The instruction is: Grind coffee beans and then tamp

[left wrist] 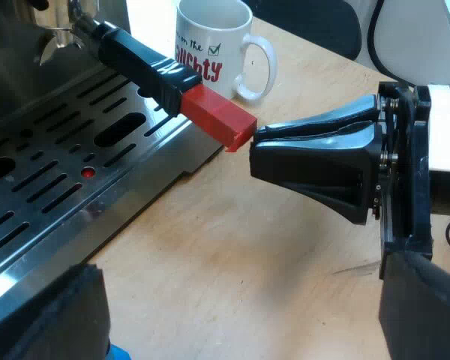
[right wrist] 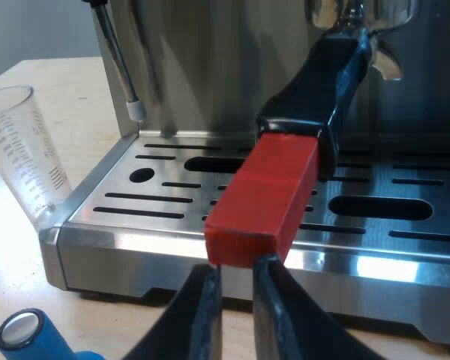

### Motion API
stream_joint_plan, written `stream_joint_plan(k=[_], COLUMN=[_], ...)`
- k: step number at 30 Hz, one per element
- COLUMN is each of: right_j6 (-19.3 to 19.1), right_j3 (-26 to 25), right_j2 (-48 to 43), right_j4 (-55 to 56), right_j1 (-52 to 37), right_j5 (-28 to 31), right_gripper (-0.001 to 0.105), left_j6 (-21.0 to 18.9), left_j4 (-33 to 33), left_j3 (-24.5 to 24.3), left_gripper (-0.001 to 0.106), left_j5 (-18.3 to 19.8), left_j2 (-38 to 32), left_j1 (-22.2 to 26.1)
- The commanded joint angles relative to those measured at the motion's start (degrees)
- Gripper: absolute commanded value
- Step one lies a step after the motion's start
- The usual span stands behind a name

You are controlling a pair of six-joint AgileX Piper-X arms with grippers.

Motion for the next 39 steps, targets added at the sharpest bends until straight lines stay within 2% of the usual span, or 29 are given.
stream_joint_plan(k=[1,11,15,23,28,39], right_j6=[-0.94,-0.94,-4.04,-3.87,-3.57,-3.83], right_j3=[-1.18,-1.18,-1.18,-1.18,-1.18,-1.18], right_j2=[-0.05,-0.28,-0.95,-2.36,-2.63,-4.33], right_j4=[-1.32,-1.32,-1.32,3.93,5.62,5.62], right_j1=[-2.36,-2.2,-0.64,3.72,6.79,9.19], right_j5=[7.02,7.52,7.62,9.8,14.04,15.5], right_gripper=[0.016,0.016,0.016,0.016,0.016,0.016], left_j6=[-0.08,-0.08,-0.08,-0.08,-0.08,-0.08], left_j4=[-0.62,-0.62,-0.62,-0.62,-0.62,-0.22], left_j3=[0.0,0.0,0.0,0.0,0.0,0.0], left_gripper=[0.076,0.076,0.076,0.076,0.076,0.076], left_j5=[0.45,0.45,0.45,0.55,0.55,0.55], left_j2=[-0.09,-0.09,-0.09,-0.09,-0.09,-0.09], left_j1=[-0.28,-0.28,-0.28,-0.28,-0.28,-0.28])
